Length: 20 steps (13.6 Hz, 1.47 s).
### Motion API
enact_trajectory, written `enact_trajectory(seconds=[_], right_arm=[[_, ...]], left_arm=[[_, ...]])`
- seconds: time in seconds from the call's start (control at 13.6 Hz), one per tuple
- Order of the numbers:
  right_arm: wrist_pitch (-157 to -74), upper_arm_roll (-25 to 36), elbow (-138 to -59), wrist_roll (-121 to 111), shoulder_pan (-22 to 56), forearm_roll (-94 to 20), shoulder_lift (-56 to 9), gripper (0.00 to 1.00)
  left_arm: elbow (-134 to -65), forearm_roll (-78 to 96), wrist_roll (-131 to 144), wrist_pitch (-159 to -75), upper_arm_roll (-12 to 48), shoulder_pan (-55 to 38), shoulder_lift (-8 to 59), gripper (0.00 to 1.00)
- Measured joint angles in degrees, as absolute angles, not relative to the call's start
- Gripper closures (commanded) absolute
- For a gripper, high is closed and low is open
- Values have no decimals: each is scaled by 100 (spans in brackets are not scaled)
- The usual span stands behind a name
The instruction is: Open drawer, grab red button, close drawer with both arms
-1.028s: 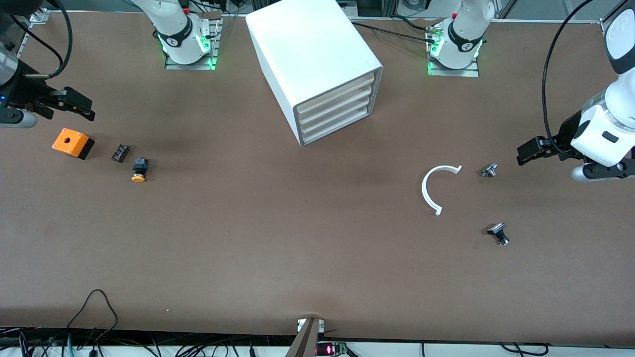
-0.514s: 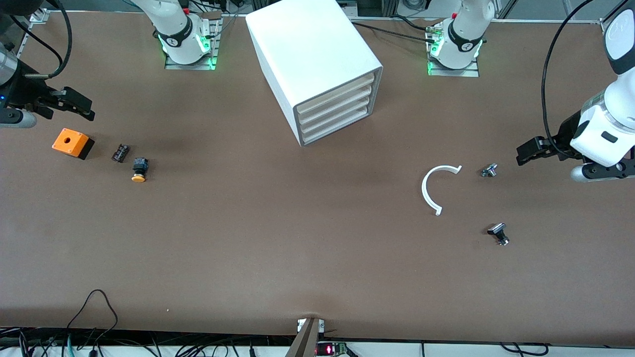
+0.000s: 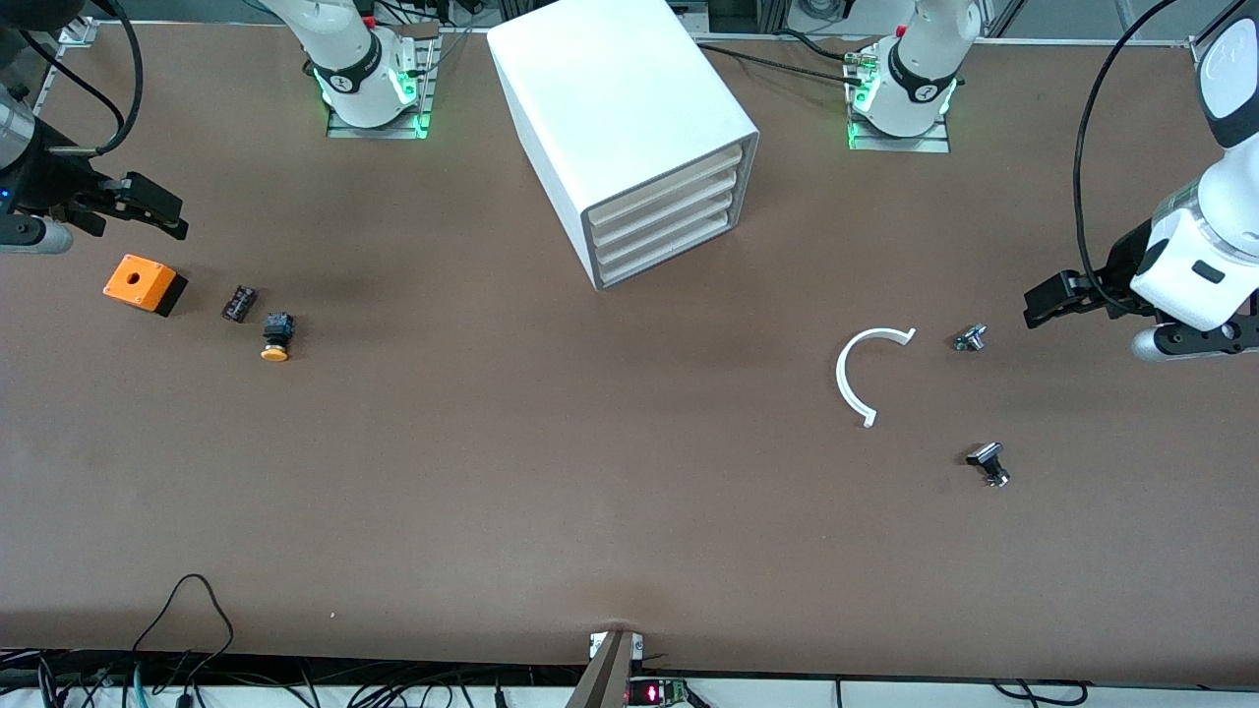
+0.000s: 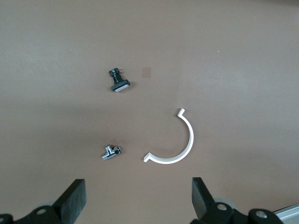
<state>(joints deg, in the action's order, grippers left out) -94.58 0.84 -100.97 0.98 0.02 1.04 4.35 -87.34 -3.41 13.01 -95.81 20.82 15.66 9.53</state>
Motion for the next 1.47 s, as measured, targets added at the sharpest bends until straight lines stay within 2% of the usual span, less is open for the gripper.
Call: enact_trajectory(seconds=[1.47], right_arm=[[-9460,73,-9960,126,4,104,412,0]], left_arm=[[-8735,-331,1301,-9600,2106,1526,953,0]])
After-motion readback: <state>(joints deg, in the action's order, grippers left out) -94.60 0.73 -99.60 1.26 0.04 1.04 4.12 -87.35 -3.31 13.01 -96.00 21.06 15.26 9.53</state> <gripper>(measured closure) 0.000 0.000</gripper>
